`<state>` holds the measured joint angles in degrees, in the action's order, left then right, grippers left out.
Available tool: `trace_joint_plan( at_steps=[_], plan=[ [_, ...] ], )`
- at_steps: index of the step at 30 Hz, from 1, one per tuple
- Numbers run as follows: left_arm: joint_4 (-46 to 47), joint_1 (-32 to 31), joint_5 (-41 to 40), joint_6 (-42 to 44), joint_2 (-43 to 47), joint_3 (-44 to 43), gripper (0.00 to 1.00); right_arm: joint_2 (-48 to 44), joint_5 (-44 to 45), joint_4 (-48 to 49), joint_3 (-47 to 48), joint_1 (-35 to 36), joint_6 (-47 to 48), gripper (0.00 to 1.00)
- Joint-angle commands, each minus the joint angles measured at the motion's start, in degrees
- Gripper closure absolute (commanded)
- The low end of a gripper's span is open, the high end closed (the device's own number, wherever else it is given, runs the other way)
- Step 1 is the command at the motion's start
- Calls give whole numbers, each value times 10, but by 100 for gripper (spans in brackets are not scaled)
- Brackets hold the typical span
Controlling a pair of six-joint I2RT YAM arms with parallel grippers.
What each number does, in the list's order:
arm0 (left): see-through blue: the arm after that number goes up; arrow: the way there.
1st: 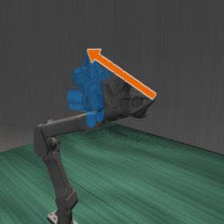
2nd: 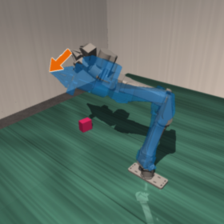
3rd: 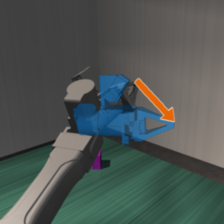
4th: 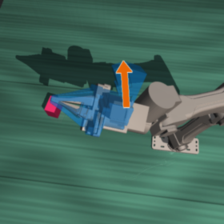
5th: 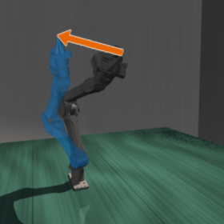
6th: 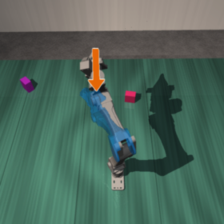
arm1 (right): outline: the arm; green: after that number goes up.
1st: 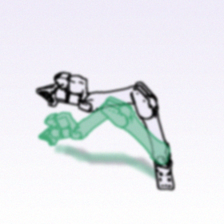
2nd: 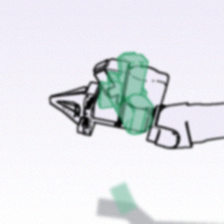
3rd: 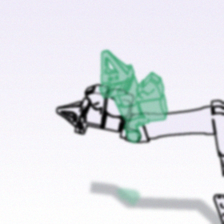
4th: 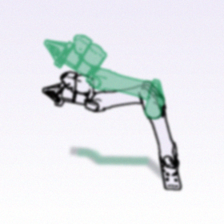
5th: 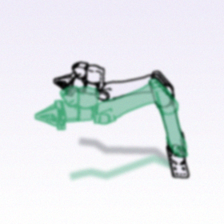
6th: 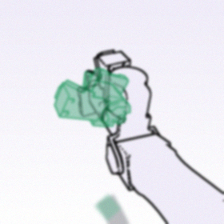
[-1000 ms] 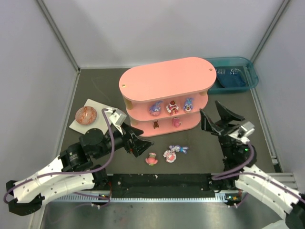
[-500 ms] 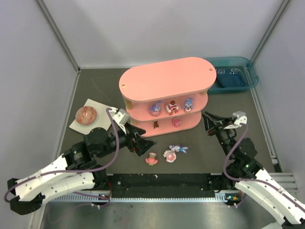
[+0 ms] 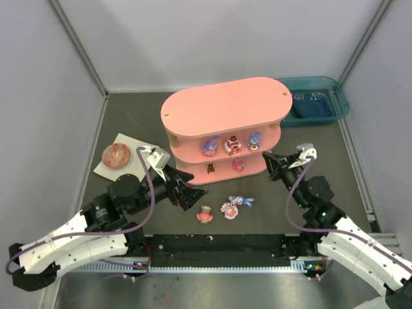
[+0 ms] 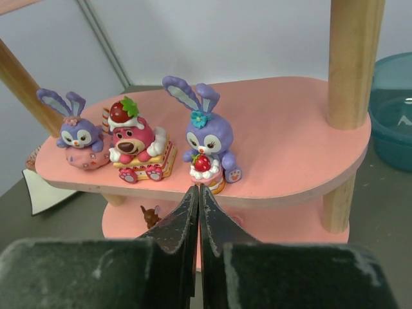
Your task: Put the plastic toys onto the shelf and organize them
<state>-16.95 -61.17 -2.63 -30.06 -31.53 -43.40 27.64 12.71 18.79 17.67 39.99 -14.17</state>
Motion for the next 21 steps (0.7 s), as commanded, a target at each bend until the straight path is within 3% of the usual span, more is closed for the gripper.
trace_joint_plan(
  at_steps=[1, 21],
  plan=[
    [15, -1, -9, 4, 2, 5, 1, 30, -18, 52, 10, -3, -10, 100],
    [14, -1, -10, 11, -8, -1, 1, 79, -17, 92, -2, -3, -16, 100]
  ],
)
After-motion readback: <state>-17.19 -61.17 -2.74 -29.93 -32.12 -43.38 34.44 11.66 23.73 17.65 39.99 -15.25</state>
